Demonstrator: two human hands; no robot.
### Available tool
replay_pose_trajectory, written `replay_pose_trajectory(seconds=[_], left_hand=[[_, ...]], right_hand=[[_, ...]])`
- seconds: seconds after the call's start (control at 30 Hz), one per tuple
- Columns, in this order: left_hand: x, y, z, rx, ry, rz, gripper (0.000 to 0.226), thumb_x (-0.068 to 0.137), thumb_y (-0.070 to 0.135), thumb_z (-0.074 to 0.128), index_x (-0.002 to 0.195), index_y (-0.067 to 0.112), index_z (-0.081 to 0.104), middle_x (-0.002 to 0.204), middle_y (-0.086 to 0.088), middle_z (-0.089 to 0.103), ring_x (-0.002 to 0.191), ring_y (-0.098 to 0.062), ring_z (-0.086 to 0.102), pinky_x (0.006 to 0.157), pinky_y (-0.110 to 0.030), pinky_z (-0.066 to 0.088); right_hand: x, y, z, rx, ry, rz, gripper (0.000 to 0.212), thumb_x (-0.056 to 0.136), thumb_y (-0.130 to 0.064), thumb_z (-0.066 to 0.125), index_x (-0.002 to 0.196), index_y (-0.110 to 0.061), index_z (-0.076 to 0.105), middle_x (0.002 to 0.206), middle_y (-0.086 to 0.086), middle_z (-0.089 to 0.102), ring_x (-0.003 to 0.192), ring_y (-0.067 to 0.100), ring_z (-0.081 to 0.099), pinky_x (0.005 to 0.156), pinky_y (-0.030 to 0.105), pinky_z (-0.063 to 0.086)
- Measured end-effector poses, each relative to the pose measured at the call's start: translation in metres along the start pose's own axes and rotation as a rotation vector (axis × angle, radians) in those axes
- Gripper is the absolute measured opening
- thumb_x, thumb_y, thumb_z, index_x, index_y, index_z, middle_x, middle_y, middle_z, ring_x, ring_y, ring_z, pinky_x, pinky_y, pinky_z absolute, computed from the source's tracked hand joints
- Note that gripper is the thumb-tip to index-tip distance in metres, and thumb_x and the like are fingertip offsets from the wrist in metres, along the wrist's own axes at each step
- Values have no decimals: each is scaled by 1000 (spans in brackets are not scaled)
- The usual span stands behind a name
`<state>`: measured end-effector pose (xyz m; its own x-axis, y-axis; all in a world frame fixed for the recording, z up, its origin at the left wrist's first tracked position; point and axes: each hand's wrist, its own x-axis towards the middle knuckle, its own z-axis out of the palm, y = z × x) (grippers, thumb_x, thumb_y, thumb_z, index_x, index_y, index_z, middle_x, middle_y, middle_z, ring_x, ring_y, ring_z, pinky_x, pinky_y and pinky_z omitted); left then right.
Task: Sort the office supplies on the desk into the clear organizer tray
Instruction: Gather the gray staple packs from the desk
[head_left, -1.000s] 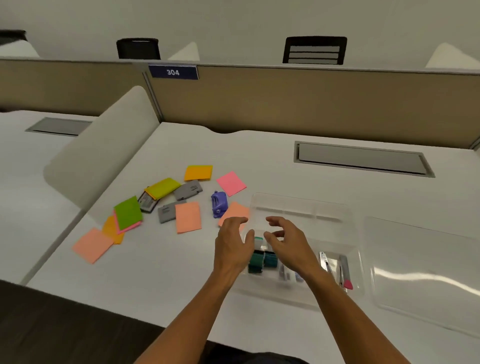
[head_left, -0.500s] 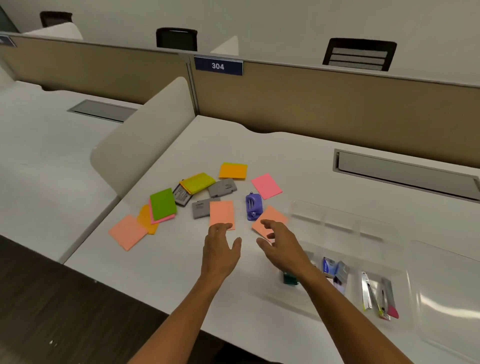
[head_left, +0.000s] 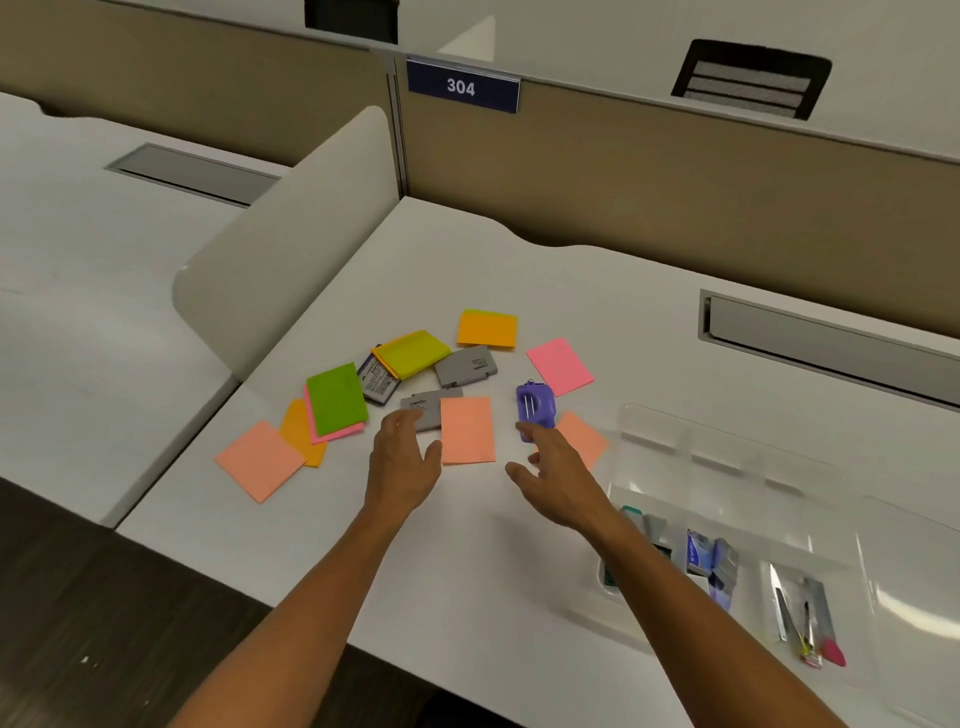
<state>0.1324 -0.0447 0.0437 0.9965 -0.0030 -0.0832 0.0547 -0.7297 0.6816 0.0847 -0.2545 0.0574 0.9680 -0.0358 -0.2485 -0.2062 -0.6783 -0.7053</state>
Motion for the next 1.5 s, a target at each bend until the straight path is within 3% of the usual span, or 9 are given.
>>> replay_pose_trajectory(seconds=[0.23, 0.5, 0.6, 0.7, 0.83, 0.93, 1.07, 1.23, 1.5], left_hand=[[45, -17, -9, 60, -10, -11, 64, 88, 23, 66, 141, 3, 37, 144, -18, 39, 135, -31, 34, 109, -41, 36], [85, -32, -11, 368, -43, -57, 74, 88, 39, 61, 146, 8, 27, 156, -13, 23, 142, -34, 18, 108, -52, 28], [98, -34, -13, 404, -21, -113, 70, 89, 40, 60, 145, 9, 31, 157, -13, 20, 143, -35, 15, 109, -53, 26], [109, -37, -18, 391, 27, -140, 62, 88, 37, 61, 139, 8, 39, 158, -15, 18, 143, -38, 13, 109, -55, 25], [124, -44, -25, 366, 32, -116, 54, 86, 35, 65, 130, 9, 46, 150, -18, 33, 139, -36, 27, 105, -54, 31], [130, -47, -31, 372, 36, -93, 58, 79, 38, 74, 121, 8, 48, 126, -17, 52, 117, -37, 46, 91, -48, 40], [131, -45, -36, 337, 45, -141, 69, 70, 44, 80, 121, 9, 47, 119, -17, 54, 111, -38, 48, 89, -47, 42], [121, -40, -42, 249, 71, -193, 90, 70, 37, 80, 139, 4, 32, 128, -20, 47, 117, -41, 45, 95, -50, 41], [89, -40, -41, 61, 91, -213, 78, 71, 23, 79, 131, -3, 37, 124, -18, 41, 110, -34, 49, 89, -41, 46]], right_hand=[[39, -16, 1, -57, -36, -2, 61, 93, -35, 60, 147, -28, 33, 149, 1, 40, 123, 18, 52, 99, 37, 46], [86, -36, 4, -133, -94, -6, 58, 94, -27, 57, 147, -25, 34, 147, 6, 40, 121, 23, 52, 100, 43, 47], [105, -46, 4, -195, -117, -40, 58, 95, -22, 53, 148, -22, 31, 150, 8, 35, 117, 24, 55, 98, 40, 46], [121, -50, 4, -328, -127, -96, 64, 92, -12, 52, 151, -19, 28, 153, 8, 29, 131, 29, 41, 101, 43, 43], [139, -53, 4, -495, -163, -175, 72, 86, -2, 53, 152, -15, 26, 156, 9, 24, 137, 33, 31, 103, 47, 42], [152, -55, 5, -574, -211, -223, 78, 84, 0, 58, 152, -14, 23, 162, 9, 11, 142, 34, 24, 103, 51, 42], [171, -54, 11, -734, -247, -258, 79, 85, -4, 61, 152, -13, 19, 163, 11, 1, 145, 35, 14, 101, 53, 42], [183, -53, 15, -950, -209, -304, 74, 87, -13, 61, 150, -8, 21, 155, 18, 23, 137, 39, 27, 106, 51, 31], [186, -55, -2, -996, -222, -266, 51, 83, -31, 67, 125, -8, 50, 127, 15, 44, 116, 36, 42, 94, 45, 36]])
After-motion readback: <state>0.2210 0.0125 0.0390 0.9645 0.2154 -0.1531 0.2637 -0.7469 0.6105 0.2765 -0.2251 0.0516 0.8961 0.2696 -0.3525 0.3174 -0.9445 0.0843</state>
